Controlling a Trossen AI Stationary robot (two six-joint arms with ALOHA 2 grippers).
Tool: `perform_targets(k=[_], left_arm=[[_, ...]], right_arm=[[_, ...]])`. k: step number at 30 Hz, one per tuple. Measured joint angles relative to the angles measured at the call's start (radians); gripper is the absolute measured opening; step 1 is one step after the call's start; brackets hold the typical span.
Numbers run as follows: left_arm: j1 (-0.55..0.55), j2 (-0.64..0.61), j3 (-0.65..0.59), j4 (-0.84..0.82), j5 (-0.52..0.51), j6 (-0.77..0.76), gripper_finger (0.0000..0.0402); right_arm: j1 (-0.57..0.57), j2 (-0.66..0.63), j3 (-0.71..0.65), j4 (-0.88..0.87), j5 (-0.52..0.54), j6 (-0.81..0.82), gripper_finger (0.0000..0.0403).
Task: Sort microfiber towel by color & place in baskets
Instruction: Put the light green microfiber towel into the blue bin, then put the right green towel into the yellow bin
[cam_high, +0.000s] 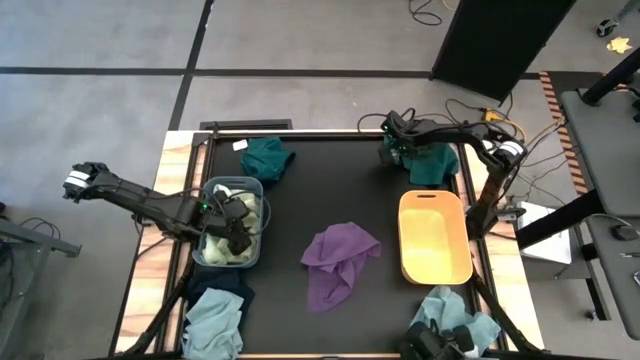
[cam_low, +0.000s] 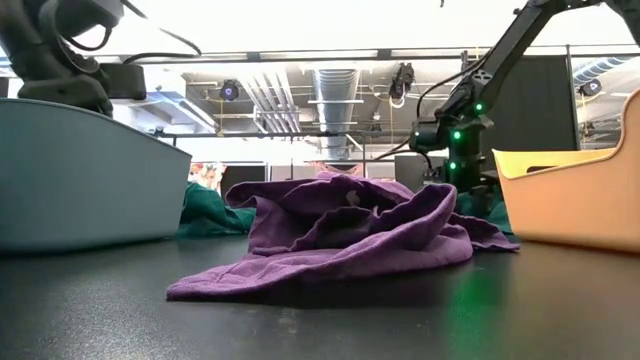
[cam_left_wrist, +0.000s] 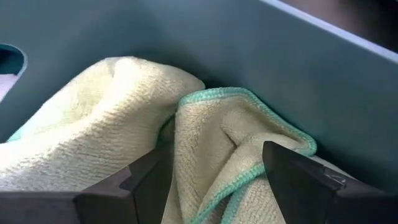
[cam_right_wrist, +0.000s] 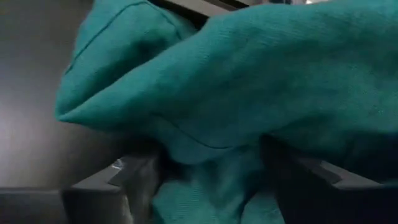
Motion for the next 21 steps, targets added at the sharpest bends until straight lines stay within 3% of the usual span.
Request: perform_targets(k=[5,11,16,21], left_arm=[[-0.001,-0.005,0.003,0.029,0.003,0.027,0.0231],[-0.002,-0.040,0.042,0.020,-0.037,0.081,0.0231],[-0.002,-0.083,0.145,-0.081,-0.106,0.100,0.0231],[-0.002,-0.143,0.196,0.009,-0.157,0.221,0.0231]], right_arm=[[0.001,0.021,0.000,0.009,0.000,-0.043,0.0168],[0.006,-0.027,-0.006,0.027,0.020,-0.094,0.0025],[0.072,-0.163,-0.007,0.032,0.030,-0.097,0.0011],[0.235,-0.352,-0.008,0.035,0.011,-0.118,0.0010]])
